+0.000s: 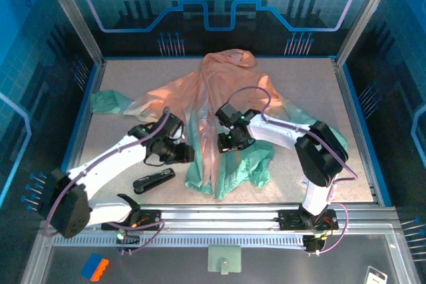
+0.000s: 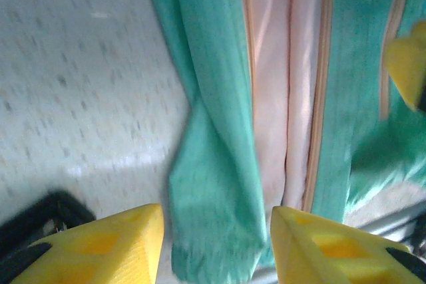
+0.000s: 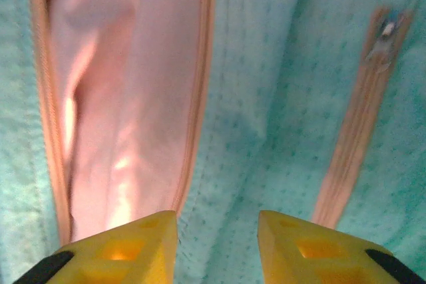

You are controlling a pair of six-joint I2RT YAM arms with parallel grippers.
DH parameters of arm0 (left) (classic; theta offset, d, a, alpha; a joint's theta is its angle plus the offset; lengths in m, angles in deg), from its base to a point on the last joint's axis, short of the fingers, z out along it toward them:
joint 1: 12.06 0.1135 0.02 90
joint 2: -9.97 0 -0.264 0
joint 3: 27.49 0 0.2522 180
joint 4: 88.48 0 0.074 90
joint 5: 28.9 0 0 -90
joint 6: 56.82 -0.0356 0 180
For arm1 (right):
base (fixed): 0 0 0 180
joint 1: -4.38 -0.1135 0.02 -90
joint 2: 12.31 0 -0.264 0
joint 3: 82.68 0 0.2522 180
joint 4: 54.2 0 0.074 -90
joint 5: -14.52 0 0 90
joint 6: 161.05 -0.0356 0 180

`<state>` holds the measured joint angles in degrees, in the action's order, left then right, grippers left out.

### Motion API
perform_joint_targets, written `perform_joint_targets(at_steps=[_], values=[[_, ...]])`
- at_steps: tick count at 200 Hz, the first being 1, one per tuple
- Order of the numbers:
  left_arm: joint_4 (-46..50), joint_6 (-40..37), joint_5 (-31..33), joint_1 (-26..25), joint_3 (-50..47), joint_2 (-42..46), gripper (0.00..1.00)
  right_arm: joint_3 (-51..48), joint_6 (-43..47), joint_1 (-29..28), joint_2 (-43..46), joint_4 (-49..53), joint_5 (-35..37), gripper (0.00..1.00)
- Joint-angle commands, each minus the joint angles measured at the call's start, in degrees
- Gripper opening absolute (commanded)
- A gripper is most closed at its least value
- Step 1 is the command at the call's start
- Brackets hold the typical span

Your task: Zip up the jacket

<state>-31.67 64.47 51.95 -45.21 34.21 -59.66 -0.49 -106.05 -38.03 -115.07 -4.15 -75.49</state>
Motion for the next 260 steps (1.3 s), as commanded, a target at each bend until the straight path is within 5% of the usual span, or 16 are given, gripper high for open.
perform_joint_targets(at_steps=[1, 67, 117, 138, 160, 178, 260], values=[[5.02, 5.41, 9.76, -6.95, -1.04, 3.82, 0.49, -1.22, -2.0, 0.34, -1.68, -2.88, 0.14, 0.37], [2.53, 8.7, 25.87, -25.76, 2.78, -6.59, 0.49, -1.26, -1.25, 3.15, -6.0, -6.3, 0.64, 0.35], [-4.89, 9.07, 24.43, -30.22, 3.72, -17.06, 0.5, -3.02, -0.25, 5.73, -5.17, -7.37, 0.3, 0.35], [-4.45, 11.42, 25.24, -30.31, 2.69, -19.27, 0.47, -3.56, 0.41, 6.59, -4.8, -7.81, 0.27, 0.35], [-1.03, 13.39, 28.38, -30.16, 3.63, -18.03, 0.16, -3.72, 1.54, 7.8, -4.9, -8.38, 0.21, 0.35], [-2.41, 12.61, 27.84, -28.91, 3.35, -13.86, 0.0, -3.23, 2.76, 9.39, -5.06, -8.76, 0.02, 0.35], [-20.92, 11.22, 7.73, -14.37, -7.24, 2.68, 0.0, -4.71, 4.66, 12.44, 4.82, -10.39, -0.91, 0.37]])
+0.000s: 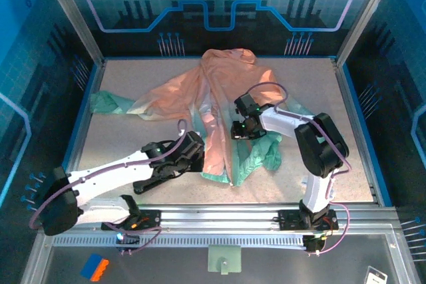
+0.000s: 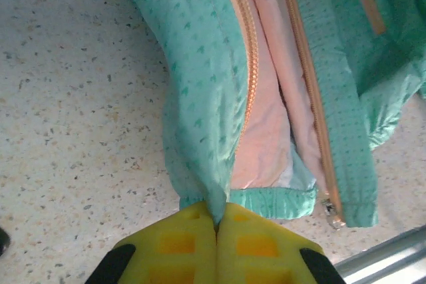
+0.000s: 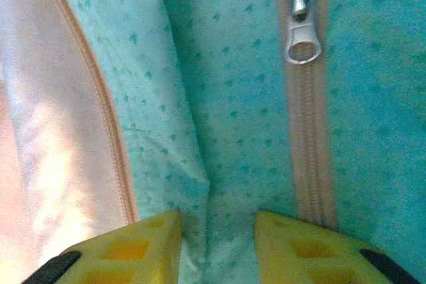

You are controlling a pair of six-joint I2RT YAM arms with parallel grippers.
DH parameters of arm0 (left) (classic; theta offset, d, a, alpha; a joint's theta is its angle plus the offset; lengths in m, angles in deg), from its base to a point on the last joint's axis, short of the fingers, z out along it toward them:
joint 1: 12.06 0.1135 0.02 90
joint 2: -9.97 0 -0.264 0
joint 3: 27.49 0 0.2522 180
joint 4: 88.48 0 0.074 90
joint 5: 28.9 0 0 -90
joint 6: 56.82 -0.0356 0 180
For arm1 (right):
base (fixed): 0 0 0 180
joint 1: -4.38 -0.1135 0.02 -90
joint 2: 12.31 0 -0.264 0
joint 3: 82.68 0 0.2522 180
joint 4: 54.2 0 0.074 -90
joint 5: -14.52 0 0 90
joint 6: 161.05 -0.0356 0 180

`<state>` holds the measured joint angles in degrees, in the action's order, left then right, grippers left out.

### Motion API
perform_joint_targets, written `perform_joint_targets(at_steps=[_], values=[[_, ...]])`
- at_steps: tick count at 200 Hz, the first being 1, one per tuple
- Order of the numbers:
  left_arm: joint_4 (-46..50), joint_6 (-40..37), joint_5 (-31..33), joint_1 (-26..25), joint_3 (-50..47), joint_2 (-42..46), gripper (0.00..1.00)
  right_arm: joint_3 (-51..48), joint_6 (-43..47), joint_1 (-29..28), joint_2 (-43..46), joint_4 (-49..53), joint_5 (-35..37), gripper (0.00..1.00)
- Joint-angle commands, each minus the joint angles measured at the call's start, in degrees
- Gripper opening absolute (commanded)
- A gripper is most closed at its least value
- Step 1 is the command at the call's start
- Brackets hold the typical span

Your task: Zip up the jacket

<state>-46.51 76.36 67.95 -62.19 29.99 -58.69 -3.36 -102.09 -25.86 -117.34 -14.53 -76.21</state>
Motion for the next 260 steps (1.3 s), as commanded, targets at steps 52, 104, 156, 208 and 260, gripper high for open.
perform_joint_targets(at_steps=[52, 104, 156, 208, 260], values=[[-22.06, 0.67, -22.97, 8.68, -9.01, 3.19, 0.0, -8.47, -5.65, -0.79, 24.97, -2.75, -5.31, 0.44], [-24.38, -0.02, -28.72, 12.27, -9.07, 3.2, 0.0, -13.45, -15.79, -4.5, 27.76, -10.39, -16.92, 0.44], [-25.32, -1.04, -32.26, 14.56, -7.87, 1.79, 0.0, -14.83, -23.29, -6.5, 21.13, -23.17, -25.18, 0.41], [-26.27, -1.17, -33.49, 15.52, -8.61, 1.93, 0.0, -14.85, -27.0, -6.6, 15.42, -28.6, -28.79, 0.39], [-23.89, -2.16, -33.67, 16.57, -8.31, 1.57, 0.0, -14.84, -28.88, -6.74, 12.69, -31.16, -31.7, 0.17]])
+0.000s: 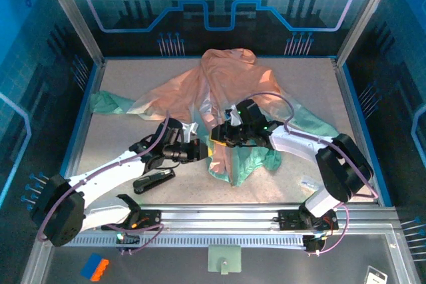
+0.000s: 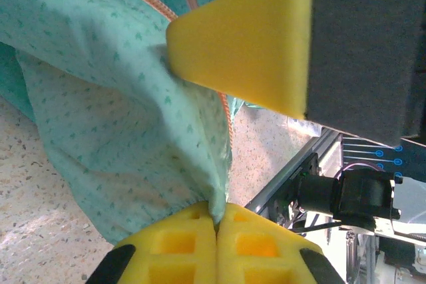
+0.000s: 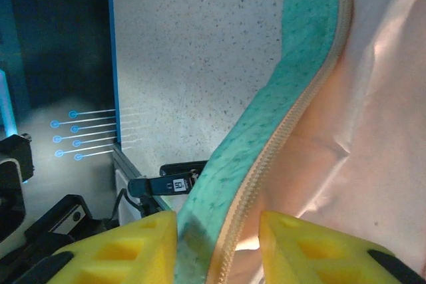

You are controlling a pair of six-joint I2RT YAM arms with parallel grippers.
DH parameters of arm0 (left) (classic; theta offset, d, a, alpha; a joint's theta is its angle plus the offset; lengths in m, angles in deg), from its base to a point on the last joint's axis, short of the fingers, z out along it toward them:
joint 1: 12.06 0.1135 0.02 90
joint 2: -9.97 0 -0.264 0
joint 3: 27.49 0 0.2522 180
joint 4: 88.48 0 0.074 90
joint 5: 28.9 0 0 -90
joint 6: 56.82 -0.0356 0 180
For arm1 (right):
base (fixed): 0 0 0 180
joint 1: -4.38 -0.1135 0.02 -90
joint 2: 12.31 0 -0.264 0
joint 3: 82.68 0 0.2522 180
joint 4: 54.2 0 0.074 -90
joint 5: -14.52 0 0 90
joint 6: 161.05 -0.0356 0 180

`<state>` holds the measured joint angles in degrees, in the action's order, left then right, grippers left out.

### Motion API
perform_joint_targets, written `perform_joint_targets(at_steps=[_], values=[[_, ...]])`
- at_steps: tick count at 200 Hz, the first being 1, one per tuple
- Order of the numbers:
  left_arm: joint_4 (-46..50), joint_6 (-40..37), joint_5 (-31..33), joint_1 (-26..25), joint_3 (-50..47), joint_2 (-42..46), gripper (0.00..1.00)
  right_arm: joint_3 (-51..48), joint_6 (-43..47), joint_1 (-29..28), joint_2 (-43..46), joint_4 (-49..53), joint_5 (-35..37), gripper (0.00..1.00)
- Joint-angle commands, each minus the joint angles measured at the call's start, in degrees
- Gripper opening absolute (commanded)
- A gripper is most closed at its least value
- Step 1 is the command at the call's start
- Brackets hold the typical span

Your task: Zip up the jacket

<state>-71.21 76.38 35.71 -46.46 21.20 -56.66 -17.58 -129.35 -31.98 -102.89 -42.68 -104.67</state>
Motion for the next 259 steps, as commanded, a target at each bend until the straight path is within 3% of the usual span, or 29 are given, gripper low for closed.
perform_joint_targets(at_steps=[1, 18, 32, 45, 61, 94, 122, 169, 259], values=[[0.89, -2.21, -1.38, 0.87, 0.48, -0.49, 0.0, -0.57, -1.67, -0.54, -1.77, -3.06, -3.33, 0.16], [2.95, -3.02, -0.74, 1.4, 0.96, -0.47, 0.03, -0.62, -1.95, -0.55, -1.07, -3.47, -3.12, 0.0], [5.19, -4.39, -0.38, 1.54, 1.76, -0.42, 0.18, -0.62, -1.2, -0.6, 0.3, -1.76, -1.95, 0.0], [8.98, -6.03, 1.06, 1.69, 3.45, -0.19, 0.39, 0.75, 1.04, -0.64, 1.8, 3.04, 0.42, 0.0], [14.35, -8.56, 3.18, 1.83, 6.05, 0.26, 0.47, 4.02, 5.37, -0.82, 3.43, 12.13, 4.79, 0.0], [19.55, -10.49, 4.07, 1.88, 10.33, 1.43, 0.46, 8.25, 9.91, -1.13, 4.89, 21.97, 9.24, 0.0], [15.82, -3.74, 2.71, 1.41, 10.2, 1.61, 0.36, 8.87, 9.51, -1.79, 5.24, 23.03, 10.04, 0.0], [0.04, 11.92, 9.45, -5.39, 3.38, 4.63, 0.45, 5.81, 4.61, -1.88, 6.65, 18.01, 9.88, 0.0], [-10.31, 16.48, 9.78, -8.43, -0.73, -1.41, 0.56, 3.36, 1.69, -1.52, 7.35, 14.73, 8.81, 0.0]])
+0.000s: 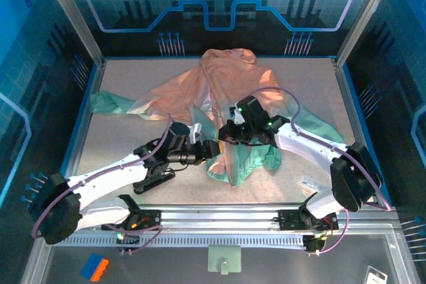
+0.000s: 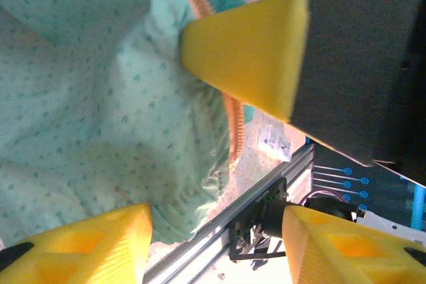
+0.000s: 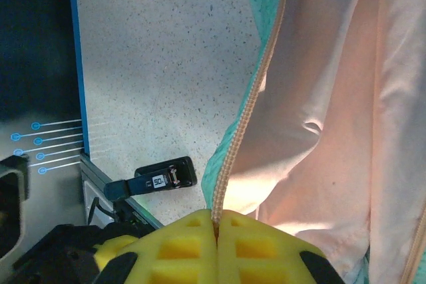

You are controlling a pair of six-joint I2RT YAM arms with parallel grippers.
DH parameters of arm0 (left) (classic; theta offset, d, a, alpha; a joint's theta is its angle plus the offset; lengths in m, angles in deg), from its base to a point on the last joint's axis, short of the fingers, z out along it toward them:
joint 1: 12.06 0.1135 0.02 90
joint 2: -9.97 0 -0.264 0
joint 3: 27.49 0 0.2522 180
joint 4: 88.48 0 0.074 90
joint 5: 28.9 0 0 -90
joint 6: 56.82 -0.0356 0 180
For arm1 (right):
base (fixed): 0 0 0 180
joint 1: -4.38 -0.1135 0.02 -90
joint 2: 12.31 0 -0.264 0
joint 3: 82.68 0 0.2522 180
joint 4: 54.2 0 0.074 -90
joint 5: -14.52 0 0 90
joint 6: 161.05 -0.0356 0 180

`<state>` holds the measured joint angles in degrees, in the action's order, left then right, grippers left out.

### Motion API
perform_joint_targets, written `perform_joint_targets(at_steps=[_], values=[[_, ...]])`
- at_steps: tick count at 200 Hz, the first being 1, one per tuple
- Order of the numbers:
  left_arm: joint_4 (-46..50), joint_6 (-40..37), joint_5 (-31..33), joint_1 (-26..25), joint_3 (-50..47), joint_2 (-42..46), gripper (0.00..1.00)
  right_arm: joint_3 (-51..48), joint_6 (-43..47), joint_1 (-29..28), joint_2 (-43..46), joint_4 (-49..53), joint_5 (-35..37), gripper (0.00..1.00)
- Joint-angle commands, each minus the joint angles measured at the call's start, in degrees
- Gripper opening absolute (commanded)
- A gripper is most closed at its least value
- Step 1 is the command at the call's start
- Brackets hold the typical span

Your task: Zip up the jacket

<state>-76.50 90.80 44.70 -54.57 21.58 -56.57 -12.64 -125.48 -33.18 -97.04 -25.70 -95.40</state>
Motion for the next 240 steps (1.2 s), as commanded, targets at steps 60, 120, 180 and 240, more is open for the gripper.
perform_joint_targets(at_steps=[60, 120, 180, 240], values=[[-8.64, 3.47, 1.35, -0.13, -1.38, -3.63, 0.38, -3.11, -3.74, -0.01, 2.3, -3.45, -0.99, 0.0], [-13.16, 5.72, 0.28, -0.05, -2.61, -5.56, 0.45, -5.56, -5.75, 1.26, 3.96, -5.61, -1.7, 0.0], [-17.39, 6.74, -0.16, 0.04, -3.1, -6.87, 0.16, -7.62, -6.56, 1.27, 4.2, -6.57, -1.72, 0.0], [-13.51, 3.84, -1.59, 2.82, -3.67, -3.32, 0.0, -8.68, -7.24, 1.52, 4.65, -7.79, -2.03, 0.13]])
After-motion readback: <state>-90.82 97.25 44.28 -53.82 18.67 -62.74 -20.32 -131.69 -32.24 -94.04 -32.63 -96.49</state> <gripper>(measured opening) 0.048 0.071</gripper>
